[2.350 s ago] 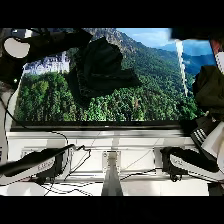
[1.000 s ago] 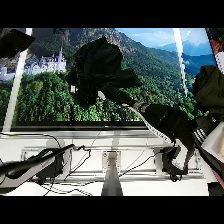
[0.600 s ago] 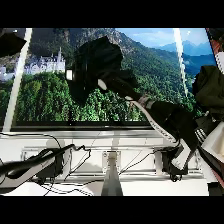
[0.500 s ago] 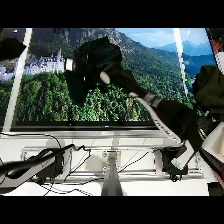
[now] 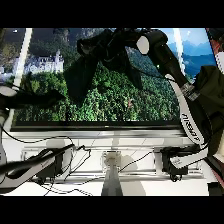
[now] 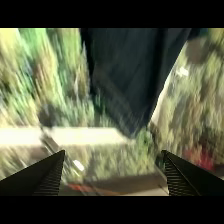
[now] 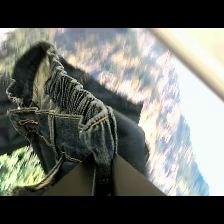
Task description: Fold the clothes and pants, and hang the long-sleeved shirts on hangers.
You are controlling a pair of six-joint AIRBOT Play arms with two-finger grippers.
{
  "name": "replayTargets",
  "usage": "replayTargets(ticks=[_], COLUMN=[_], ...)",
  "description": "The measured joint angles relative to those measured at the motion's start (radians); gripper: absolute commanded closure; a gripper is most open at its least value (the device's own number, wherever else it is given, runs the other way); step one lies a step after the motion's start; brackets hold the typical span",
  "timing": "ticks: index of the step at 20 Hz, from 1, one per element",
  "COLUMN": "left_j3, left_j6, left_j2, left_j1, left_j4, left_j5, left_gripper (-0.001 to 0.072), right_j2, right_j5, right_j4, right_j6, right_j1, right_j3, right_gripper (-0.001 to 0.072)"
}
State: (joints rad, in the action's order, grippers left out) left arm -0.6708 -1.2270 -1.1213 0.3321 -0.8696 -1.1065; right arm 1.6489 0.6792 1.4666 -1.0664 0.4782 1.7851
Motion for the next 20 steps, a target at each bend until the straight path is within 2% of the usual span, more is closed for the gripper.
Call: replayTargets(ticks=[4,5,6,9,10,11,13,17,20], left_j3=[0.164,0.184,0.198,0.218,0.222,0.223,0.216,0.127,-0.06], left_j6=[0.0,0.0,0.0,-0.001,-0.001,-0.004,-0.003,0.013,0.02], left_j2=[0.0,0.0,-0.003,-0.032,-0.049,-0.068,-0.113,-0.177,-0.192], left_j1=[-0.058,-0.085,-0.114,-0.193,-0.215,-0.233,-0.261,-0.267,-0.192], left_j4=[0.093,0.11,0.131,0.208,0.238,0.272,0.325,0.361,0.386], left_j5=[0.139,0.182,0.225,0.332,0.365,0.394,0.443,0.492,0.498], left_gripper=[0.0048,0.0145,0.0196,0.0201,0.0233,0.0304,0.0662,0.0677,0.0679], right_j2=[-0.003,-0.003,-0.003,-0.003,-0.003,-0.003,-0.003,-0.005,-0.007], right_j5=[0.063,0.069,0.077,0.085,0.09,0.09,0.091,0.066,-0.027], right_j4=[-0.005,-0.005,-0.005,-0.006,-0.006,-0.006,-0.006,0.024,0.056], right_j6=[-0.033,-0.038,-0.039,-0.045,-0.045,-0.045,-0.047,-0.054,-0.132], right_j1=[-0.015,-0.017,-0.018,-0.019,-0.019,-0.02,-0.022,-0.031,-0.077], right_j3=[-0.001,-0.001,-0.001,-0.001,-0.001,-0.001,-0.001,0.0,0.032], right_gripper=[0.0678,0.0678,0.0678,0.0678,0.0678,0.0678,0.0678,0.0678,0.0679])
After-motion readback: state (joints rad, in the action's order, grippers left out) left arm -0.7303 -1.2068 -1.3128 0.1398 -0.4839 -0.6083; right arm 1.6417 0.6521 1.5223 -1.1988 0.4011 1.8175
